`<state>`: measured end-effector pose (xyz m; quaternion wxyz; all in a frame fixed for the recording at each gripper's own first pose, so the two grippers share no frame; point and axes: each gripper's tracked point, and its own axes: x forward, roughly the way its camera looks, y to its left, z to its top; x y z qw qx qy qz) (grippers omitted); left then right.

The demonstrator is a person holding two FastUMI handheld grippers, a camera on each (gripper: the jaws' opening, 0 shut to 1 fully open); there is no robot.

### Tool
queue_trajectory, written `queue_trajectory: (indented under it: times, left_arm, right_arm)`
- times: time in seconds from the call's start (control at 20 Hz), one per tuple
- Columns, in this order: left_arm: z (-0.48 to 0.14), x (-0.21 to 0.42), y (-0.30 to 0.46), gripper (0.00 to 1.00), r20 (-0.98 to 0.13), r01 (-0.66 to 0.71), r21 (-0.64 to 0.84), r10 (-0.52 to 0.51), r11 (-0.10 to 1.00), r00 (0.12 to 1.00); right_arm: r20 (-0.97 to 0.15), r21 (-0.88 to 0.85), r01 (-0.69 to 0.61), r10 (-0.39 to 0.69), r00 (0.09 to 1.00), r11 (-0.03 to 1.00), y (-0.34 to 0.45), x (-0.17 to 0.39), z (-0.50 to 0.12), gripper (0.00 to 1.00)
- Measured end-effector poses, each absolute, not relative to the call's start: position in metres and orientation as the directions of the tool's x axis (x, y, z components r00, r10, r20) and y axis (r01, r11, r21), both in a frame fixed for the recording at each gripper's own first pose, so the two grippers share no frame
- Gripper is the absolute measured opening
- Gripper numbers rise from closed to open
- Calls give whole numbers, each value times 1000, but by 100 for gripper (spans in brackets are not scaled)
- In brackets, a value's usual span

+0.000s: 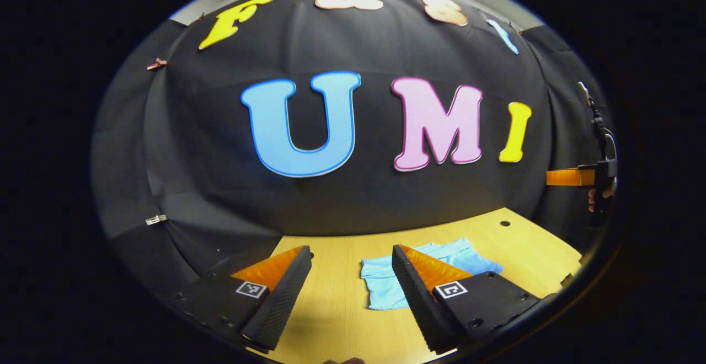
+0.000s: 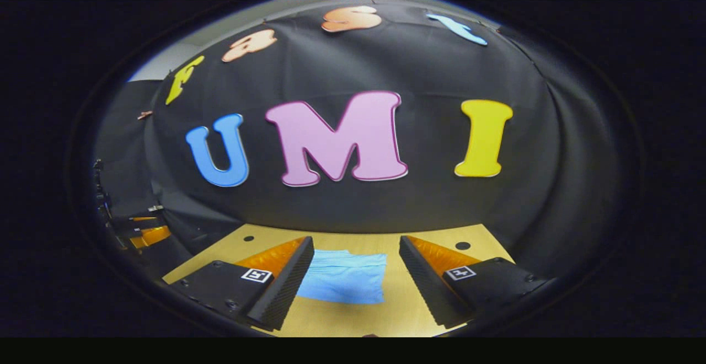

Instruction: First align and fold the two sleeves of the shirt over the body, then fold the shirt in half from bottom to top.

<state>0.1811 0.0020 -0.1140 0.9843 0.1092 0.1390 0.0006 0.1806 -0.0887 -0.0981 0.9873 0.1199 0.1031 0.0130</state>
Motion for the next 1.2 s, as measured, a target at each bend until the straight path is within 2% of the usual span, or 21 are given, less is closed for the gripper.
queue_trajectory:
  times: [0.25,0.5,0.8,0.85,0.9,1.2]
  left_arm:
    - [-94,94,-29,95,-204,101,199,-59,975,977]
    - [-77,53,-68,95,-165,150,150,-125,977,978]
    - [-65,53,-91,95,-138,192,139,-173,971,975]
    - [-63,52,-93,92,-136,193,134,-175,972,975]
    - [-62,53,-95,95,-130,190,131,-173,973,976]
    - [-63,55,-102,95,-147,202,123,-184,972,972]
  right_arm:
    - [-116,173,74,-54,992,982,-58,95,-61,98]
    - [-56,103,98,-93,994,990,-26,36,-39,98]
    - [-18,23,84,-84,996,996,-20,8,-14,95]
    - [-12,18,89,-89,996,996,-22,7,-11,97]
    - [-4,15,95,-95,995,995,-23,4,-6,97]
    - [-13,-15,89,-89,996,996,-31,4,-7,95]
